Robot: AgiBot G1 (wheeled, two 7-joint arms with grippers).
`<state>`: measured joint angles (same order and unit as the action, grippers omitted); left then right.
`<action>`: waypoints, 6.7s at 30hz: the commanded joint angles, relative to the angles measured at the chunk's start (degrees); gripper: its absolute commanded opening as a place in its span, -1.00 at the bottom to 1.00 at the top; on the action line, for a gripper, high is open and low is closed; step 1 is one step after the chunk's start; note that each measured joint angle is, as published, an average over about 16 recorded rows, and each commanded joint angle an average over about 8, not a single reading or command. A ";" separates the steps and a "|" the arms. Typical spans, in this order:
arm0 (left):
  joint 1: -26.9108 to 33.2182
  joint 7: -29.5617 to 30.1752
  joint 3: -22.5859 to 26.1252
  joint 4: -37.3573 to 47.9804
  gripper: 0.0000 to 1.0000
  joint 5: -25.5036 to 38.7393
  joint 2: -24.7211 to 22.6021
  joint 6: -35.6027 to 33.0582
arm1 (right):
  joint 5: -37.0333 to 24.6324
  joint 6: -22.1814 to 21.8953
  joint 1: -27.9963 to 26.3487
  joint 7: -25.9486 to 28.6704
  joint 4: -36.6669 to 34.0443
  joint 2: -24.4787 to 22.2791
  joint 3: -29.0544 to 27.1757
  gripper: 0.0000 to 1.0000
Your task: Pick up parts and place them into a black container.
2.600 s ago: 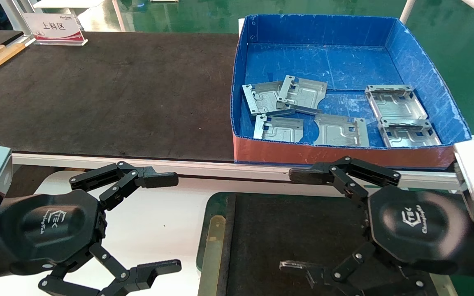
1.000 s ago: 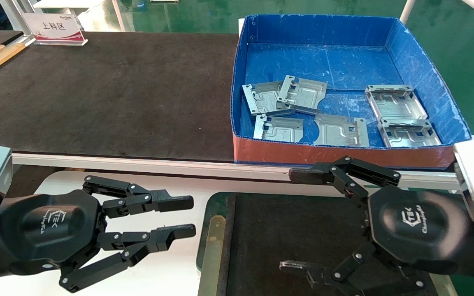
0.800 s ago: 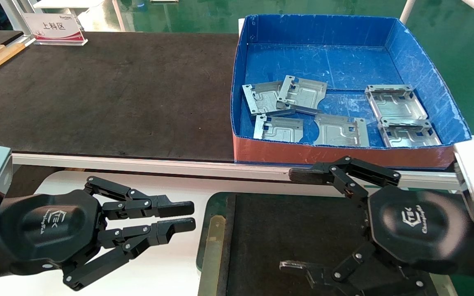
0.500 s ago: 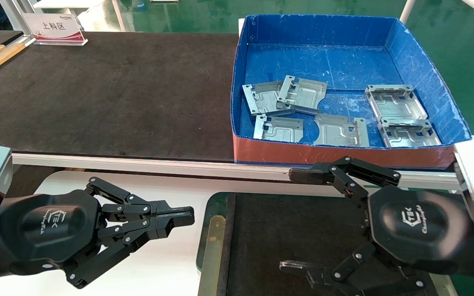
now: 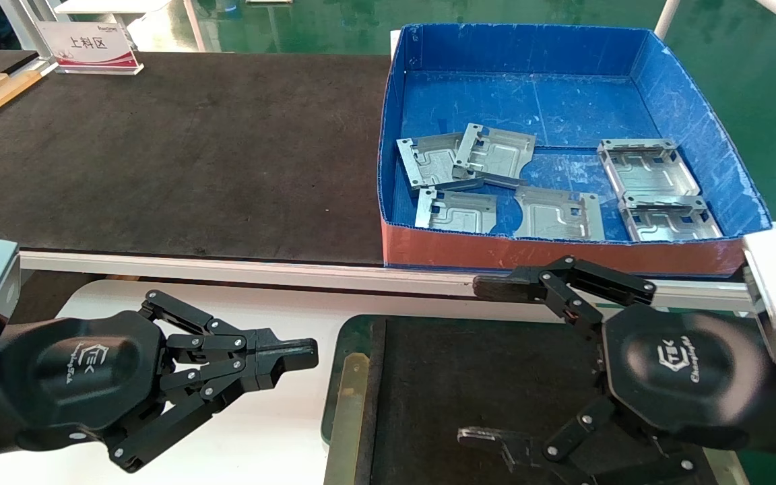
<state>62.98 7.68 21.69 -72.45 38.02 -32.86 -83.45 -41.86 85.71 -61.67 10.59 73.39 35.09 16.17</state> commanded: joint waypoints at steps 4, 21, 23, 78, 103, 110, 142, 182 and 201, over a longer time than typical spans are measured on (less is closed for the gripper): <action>0.00 0.00 0.00 0.00 0.11 0.00 0.00 0.00 | 0.00 0.00 0.00 0.00 0.00 0.00 0.00 1.00; 0.00 0.00 0.00 0.00 1.00 0.00 0.00 0.00 | 0.00 0.00 0.00 0.00 0.00 0.00 0.00 1.00; 0.00 0.00 0.00 0.00 1.00 0.00 0.00 0.00 | 0.00 0.00 0.01 0.02 0.02 -0.01 -0.02 1.00; 0.01 -0.01 0.02 0.02 1.00 -0.01 0.00 0.00 | -24.69 -28.44 -32.49 1.27 -58.73 18.51 8.76 1.00; 0.02 -0.02 0.03 0.02 1.00 -0.02 0.01 0.00 | -42.36 -33.41 -46.81 14.67 -73.74 25.42 20.84 1.00; 0.02 -0.02 0.04 0.02 1.00 -0.02 0.01 0.00 | -43.41 -35.39 -46.97 15.69 -74.27 26.00 21.58 -0.43; 0.02 -0.03 0.05 0.02 1.00 -0.03 0.01 0.01 | -45.08 -35.48 -46.42 16.04 -73.68 26.82 22.76 -1.00; 0.03 -0.04 0.07 0.02 1.00 -0.04 0.02 0.01 | -44.57 -34.99 -46.96 10.92 -71.05 25.21 22.37 -1.00; 0.03 -0.04 0.08 0.02 1.00 -0.05 0.02 0.02 | -40.75 -19.69 -51.17 1.08 -66.05 19.52 20.03 -1.00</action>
<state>63.01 7.64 21.76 -72.44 37.97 -32.84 -83.43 -82.55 66.27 -112.79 11.99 7.59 54.64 36.20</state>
